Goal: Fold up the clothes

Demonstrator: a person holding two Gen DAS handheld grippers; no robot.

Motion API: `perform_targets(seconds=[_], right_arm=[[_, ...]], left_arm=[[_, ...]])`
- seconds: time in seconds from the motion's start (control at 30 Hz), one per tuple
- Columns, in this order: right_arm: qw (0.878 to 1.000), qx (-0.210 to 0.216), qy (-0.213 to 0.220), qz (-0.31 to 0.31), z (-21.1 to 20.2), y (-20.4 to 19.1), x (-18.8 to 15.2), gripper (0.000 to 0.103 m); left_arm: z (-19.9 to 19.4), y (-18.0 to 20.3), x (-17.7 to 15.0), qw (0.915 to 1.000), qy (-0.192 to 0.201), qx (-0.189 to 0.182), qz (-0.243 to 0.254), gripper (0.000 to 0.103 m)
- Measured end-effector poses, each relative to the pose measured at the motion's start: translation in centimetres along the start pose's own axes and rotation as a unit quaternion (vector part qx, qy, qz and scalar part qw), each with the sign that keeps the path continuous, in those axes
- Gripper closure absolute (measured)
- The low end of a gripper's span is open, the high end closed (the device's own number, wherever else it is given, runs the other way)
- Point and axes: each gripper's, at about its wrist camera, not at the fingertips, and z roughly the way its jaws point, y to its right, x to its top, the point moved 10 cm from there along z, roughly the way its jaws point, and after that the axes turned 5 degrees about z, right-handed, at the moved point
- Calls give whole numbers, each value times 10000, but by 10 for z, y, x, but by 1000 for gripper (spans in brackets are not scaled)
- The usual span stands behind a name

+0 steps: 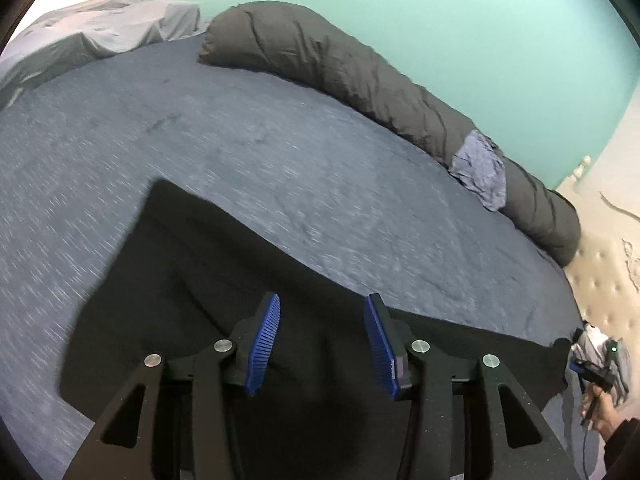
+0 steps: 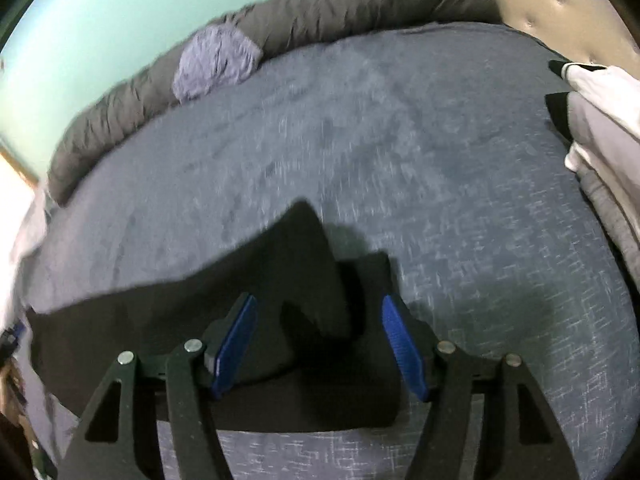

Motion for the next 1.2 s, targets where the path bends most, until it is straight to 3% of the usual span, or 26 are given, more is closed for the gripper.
perform_targets(seconds=[0.23,0.3,0.37,0.4,0.47,0.5,0.77,0.93,1.07,1.2], right_arm=[[9987,31,196,-479,13,-11,3,37],[9980,45,178,-609,18,-11,3,41],[9972,79,170,-724,22,-14,5,60],[9970,132,172,-745,22,-15,4,65],[9965,151,210,-796,22,-20,4,87],[9962,148,232,-825,22,-22,3,89],[9971,165,253,-694,-37,-32,20,93],[9971,76,-245,-711,-73,-38,29,94],[9963,-262,-641,-515,-62,-20,24,93],[9952,-613,-660,-377,-26,2,11,92]], left_arm=[[9,33,-33,9994,208,-281,-57,54],[13,38,-39,9993,182,-320,-3,54],[16,41,-42,9993,119,-349,3,54],[17,42,-42,9992,115,-388,-34,53],[16,43,-43,9988,133,-468,-110,53],[16,43,-43,9987,134,-483,-115,53],[18,51,-51,9981,-20,-605,-90,52],[15,58,-53,9972,-33,-738,-83,52],[10,57,-52,9969,-19,-781,-122,52],[8,54,-50,9970,15,-758,-143,51]])
